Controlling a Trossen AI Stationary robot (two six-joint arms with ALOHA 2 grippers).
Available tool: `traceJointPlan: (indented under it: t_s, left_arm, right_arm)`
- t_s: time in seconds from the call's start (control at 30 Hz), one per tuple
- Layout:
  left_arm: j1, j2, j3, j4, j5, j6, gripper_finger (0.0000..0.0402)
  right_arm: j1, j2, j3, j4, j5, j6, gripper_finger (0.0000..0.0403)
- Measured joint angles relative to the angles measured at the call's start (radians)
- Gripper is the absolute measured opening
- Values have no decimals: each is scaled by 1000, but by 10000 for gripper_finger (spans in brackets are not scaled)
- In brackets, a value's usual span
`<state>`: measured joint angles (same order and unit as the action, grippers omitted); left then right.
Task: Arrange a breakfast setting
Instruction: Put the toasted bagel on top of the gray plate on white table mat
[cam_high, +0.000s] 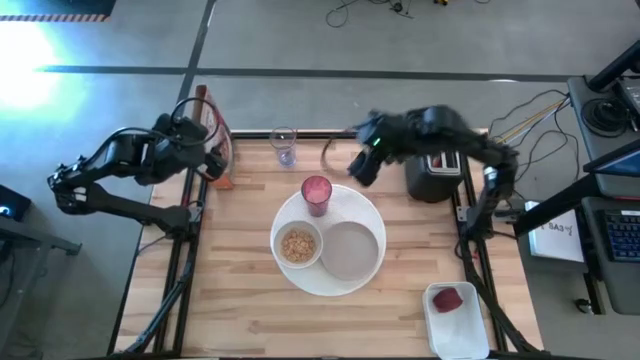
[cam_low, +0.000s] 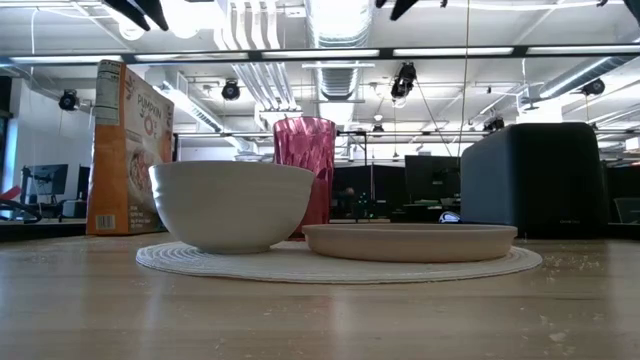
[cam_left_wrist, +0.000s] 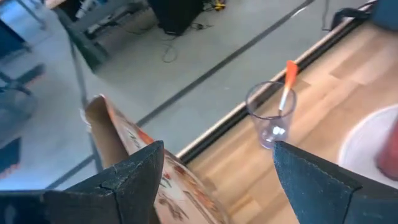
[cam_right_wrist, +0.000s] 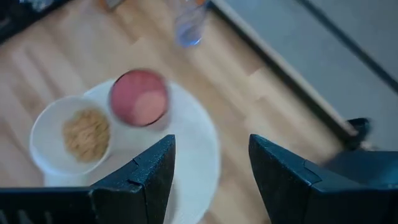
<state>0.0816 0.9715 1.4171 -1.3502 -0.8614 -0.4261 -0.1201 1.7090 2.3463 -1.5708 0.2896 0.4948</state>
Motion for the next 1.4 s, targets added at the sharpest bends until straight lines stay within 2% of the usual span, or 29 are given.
traceJointPlan:
  t_s: [0.13,0.3,0.47,0.6,0.8,0.93,1.23,1.4]
  left_arm:
    - [-47,-46,-60,4,11,-63,283]
    - [-135,-121,-197,39,10,-132,283]
    - [-241,-206,-354,198,9,-134,283]
    - [-329,-259,-453,349,9,-131,283]
    - [-450,-291,-529,476,8,-129,283]
    - [-500,-287,-563,548,-16,-91,283]
    - [-522,-267,-641,635,-66,-80,283]
    - [-522,-268,-653,644,-91,-97,283]
  right_arm:
    - [-78,-59,0,-1,2,-44,194]
    - [-138,-88,-17,-1,2,-88,194]
    - [-170,-120,-86,0,26,-155,194]
    - [-207,-182,-187,0,77,-119,194]
    - [-233,-342,-415,27,80,-80,194]
    - [-217,-462,-613,149,78,-79,194]
    - [-192,-727,-1097,444,78,14,194]
    - [-192,-818,-1259,544,78,170,194]
